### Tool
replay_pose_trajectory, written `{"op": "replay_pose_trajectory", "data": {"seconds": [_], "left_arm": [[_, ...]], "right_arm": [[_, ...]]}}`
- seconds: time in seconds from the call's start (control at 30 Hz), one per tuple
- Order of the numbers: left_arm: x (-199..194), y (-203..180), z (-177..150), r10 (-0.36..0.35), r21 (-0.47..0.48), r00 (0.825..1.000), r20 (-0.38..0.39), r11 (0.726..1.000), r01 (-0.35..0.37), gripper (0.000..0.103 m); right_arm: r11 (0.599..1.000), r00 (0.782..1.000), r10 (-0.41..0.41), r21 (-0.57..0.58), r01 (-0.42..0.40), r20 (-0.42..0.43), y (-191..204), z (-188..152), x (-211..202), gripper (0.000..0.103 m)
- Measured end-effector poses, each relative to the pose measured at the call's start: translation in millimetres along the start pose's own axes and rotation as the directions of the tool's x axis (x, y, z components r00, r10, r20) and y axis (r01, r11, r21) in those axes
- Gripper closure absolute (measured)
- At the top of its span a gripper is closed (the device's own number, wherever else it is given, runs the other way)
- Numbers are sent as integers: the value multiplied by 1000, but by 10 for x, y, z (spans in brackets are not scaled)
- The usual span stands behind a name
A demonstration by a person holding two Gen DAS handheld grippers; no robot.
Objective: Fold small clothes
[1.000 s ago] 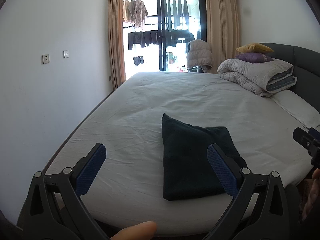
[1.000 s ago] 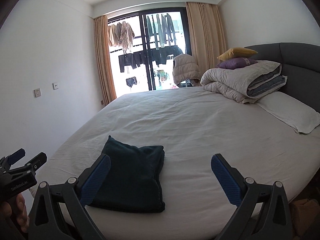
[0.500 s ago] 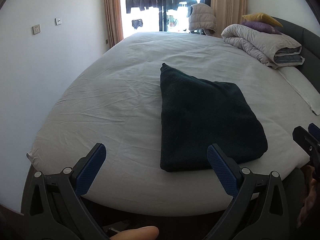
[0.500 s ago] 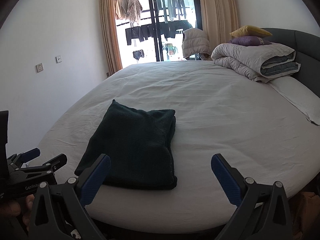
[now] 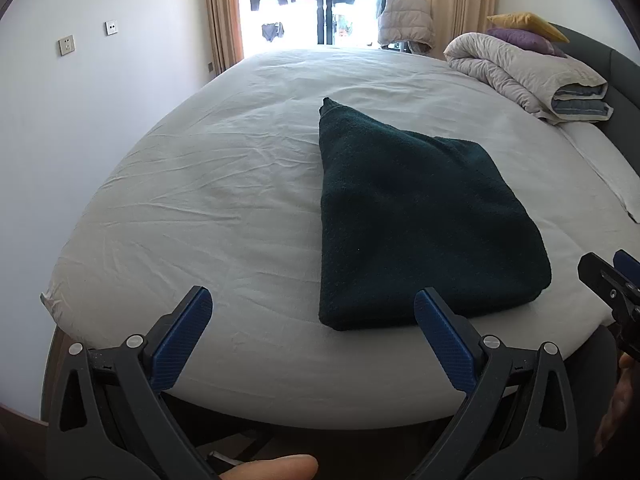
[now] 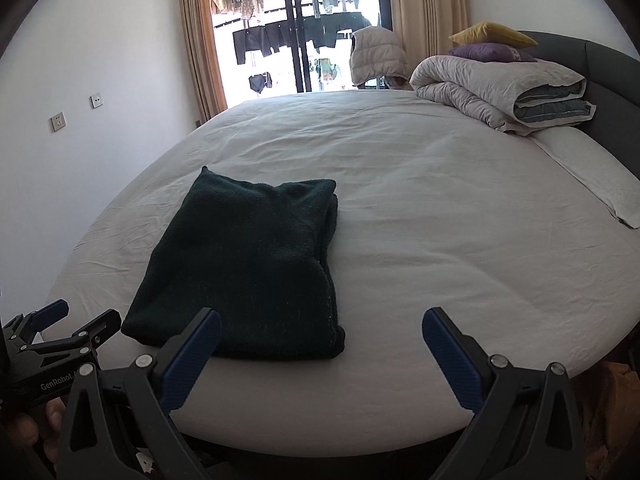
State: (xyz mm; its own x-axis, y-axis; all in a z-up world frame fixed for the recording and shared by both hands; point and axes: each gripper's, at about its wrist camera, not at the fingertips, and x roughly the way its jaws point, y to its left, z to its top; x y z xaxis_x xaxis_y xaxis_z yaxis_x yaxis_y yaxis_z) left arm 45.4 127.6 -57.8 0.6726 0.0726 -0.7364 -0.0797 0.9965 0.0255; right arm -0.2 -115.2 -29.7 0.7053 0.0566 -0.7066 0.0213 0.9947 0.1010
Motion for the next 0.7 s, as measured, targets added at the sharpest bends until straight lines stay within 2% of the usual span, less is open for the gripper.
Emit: {"op": "replay_pose_trajectory", "data": {"seconds": [0.7], "left_arm": [[143, -33, -8, -1, -8, 1000, -18, 1000, 1, 0]], "right_arm": [[1000, 1000, -1, -18, 0, -27, 42, -33, 52, 0]]}}
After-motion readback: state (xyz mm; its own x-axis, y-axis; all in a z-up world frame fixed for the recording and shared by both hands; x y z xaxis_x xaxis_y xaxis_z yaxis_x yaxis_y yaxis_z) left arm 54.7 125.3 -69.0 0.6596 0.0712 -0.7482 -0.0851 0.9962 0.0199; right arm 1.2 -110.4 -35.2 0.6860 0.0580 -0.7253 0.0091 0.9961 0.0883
